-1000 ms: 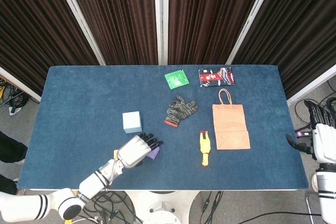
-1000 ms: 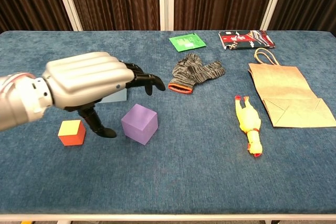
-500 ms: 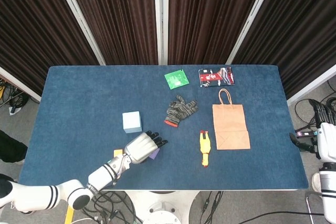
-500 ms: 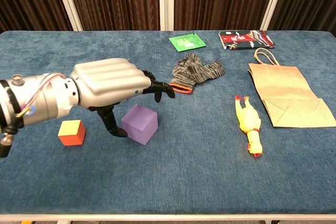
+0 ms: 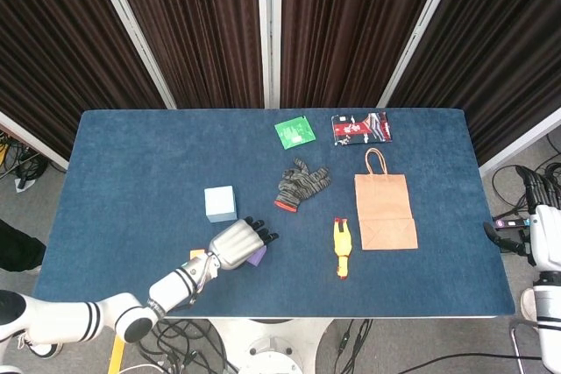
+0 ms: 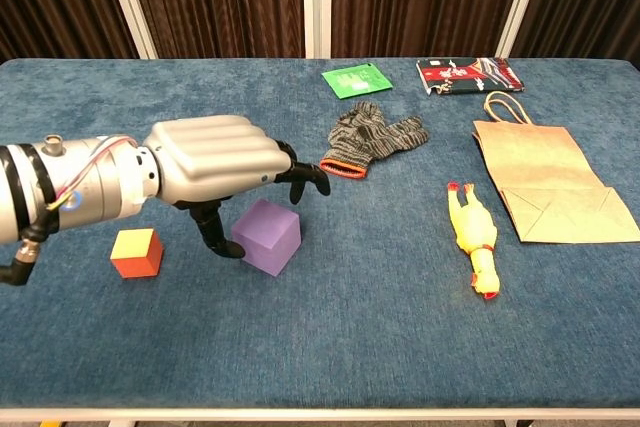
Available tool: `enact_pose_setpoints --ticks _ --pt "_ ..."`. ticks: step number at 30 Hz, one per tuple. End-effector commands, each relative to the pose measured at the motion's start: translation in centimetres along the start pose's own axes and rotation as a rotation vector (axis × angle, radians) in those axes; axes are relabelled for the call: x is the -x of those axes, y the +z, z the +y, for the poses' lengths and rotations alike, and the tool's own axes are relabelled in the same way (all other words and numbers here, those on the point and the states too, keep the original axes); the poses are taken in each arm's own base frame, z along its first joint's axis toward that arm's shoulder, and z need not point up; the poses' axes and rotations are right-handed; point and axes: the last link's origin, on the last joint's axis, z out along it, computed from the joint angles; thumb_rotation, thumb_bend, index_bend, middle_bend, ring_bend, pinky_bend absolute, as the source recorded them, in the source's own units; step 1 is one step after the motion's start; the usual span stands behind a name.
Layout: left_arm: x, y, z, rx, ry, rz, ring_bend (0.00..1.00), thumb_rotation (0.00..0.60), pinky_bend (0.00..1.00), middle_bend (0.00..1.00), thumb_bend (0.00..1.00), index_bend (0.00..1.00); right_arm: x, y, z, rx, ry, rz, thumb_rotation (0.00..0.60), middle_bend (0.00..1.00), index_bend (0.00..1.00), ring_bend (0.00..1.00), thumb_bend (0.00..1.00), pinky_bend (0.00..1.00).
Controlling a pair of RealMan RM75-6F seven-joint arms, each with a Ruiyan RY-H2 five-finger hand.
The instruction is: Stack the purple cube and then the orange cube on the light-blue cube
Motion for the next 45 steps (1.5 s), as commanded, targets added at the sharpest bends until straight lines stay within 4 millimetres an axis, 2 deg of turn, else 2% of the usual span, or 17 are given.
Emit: enact_pose_setpoints --ticks 1,20,26,32,36,40,45 --pt "0.0 -0.1 -0.1 -0.003 0.005 -0.004 0.23 0.6 0.32 0.43 0.24 0.24 0.0 0.0 0.0 0.0 0.001 0.002 0.6 0.06 0.02 0.0 0.15 0.0" --pt "0.2 0.1 0.0 -0.009 0.013 0.015 0.25 0.6 0.32 0.53 0.26 0.3 -0.2 0.1 0.2 0.009 0.01 0.008 0.6 0.05 0.02 0.0 0.15 0.0" --pt "-0.5 -0.8 -0.5 -0.021 0.017 0.032 0.25 0.6 0.32 0.53 0.27 0.3 -0.2 0.1 0.3 0.01 0.01 0.009 0.6 0.05 0.02 0.0 0.15 0.0" --pt "-2.7 -3.7 -2.4 -0.074 0.017 0.049 0.25 0.6 0.32 0.53 0.27 0.3 -0.1 0.1 0.2 0.007 0.008 0.005 0.6 0.05 0.02 0.0 0.15 0.0" --pt "-5.3 -5.5 -4.7 -0.155 -0.016 0.05 0.25 0.6 0.32 0.53 0.27 0.3 0.1 0.1 -0.1 0.001 -0.003 0.0 0.6 0.05 0.02 0.0 0.15 0.0" --pt "-7.9 -6.3 -6.7 -0.228 -0.048 0.06 0.25 0.6 0.32 0.53 0.27 0.3 0.4 0.0 -0.2 -0.003 -0.015 -0.005 0.6 0.05 0.02 0.0 0.15 0.0" --pt "-9.3 -6.2 -9.0 -0.323 -0.124 0.041 0.27 0.6 0.32 0.53 0.27 0.3 0.8 -0.1 -0.6 -0.012 -0.026 -0.015 0.6 0.05 0.02 0.0 0.15 0.0"
